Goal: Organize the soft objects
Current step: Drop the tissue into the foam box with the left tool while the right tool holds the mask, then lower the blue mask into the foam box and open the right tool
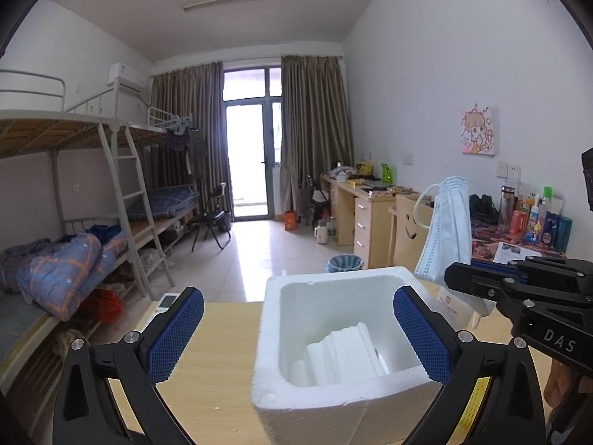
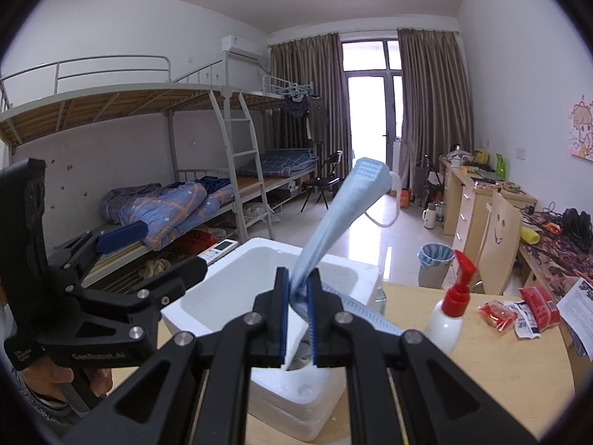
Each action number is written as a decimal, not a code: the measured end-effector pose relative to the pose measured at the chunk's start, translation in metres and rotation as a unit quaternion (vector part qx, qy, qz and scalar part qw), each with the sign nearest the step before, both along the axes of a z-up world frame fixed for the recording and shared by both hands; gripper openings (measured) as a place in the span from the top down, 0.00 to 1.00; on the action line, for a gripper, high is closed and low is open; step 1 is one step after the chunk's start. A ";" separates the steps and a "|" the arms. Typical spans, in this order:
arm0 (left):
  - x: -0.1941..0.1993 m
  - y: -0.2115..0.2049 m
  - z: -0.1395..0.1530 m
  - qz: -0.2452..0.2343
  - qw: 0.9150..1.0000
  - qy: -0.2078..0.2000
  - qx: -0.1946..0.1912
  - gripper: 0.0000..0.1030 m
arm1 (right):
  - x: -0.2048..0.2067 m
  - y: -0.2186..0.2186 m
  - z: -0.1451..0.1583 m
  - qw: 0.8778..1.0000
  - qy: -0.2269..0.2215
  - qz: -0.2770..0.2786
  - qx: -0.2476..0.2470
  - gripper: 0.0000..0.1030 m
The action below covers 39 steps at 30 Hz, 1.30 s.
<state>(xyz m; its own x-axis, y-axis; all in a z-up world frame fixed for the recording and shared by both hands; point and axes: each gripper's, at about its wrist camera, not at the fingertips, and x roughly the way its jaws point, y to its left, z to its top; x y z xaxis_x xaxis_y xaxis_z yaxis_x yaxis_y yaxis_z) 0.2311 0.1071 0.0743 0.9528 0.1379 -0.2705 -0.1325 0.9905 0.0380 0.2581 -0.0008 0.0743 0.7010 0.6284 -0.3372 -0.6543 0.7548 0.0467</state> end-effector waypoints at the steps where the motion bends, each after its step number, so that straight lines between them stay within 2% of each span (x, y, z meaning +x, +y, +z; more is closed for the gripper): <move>1: -0.002 0.003 0.000 0.001 1.000 0.000 0.000 0.01 | 0.000 0.003 0.000 1.000 0.001 0.002 -0.001 0.89; 15: -0.028 0.039 -0.003 0.044 0.999 -0.009 -0.012 0.01 | 0.006 0.038 -0.003 0.999 0.013 0.029 -0.007 0.89; 29: -0.037 0.046 -0.003 0.048 0.999 -0.021 -0.016 0.01 | 0.013 0.048 -0.006 1.000 0.018 0.013 -0.020 0.89; 34: -0.040 0.045 -0.002 0.047 0.999 -0.022 -0.017 0.01 | 0.018 0.051 -0.008 0.999 0.033 0.014 -0.030 0.88; 36: -0.041 0.044 -0.002 0.047 0.998 -0.023 -0.018 0.01 | 0.017 0.056 -0.009 0.999 0.033 0.012 -0.037 0.81; 38: -0.041 0.043 -0.002 0.048 0.998 -0.023 -0.017 0.01 | 0.016 0.058 -0.009 0.998 0.031 0.013 -0.044 0.34; 39: -0.041 0.043 -0.001 0.049 0.998 -0.024 -0.018 0.01 | 0.014 0.057 -0.008 0.999 0.028 0.015 -0.040 0.24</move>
<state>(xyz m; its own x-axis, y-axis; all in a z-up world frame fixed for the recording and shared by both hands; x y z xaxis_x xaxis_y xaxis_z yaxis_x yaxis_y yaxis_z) 0.1899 0.1506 0.0728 0.9472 0.2216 -0.2320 -0.2291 0.9734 -0.0057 0.2722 0.0563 0.0660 0.6616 0.6176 -0.4253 -0.6741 0.7382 0.0234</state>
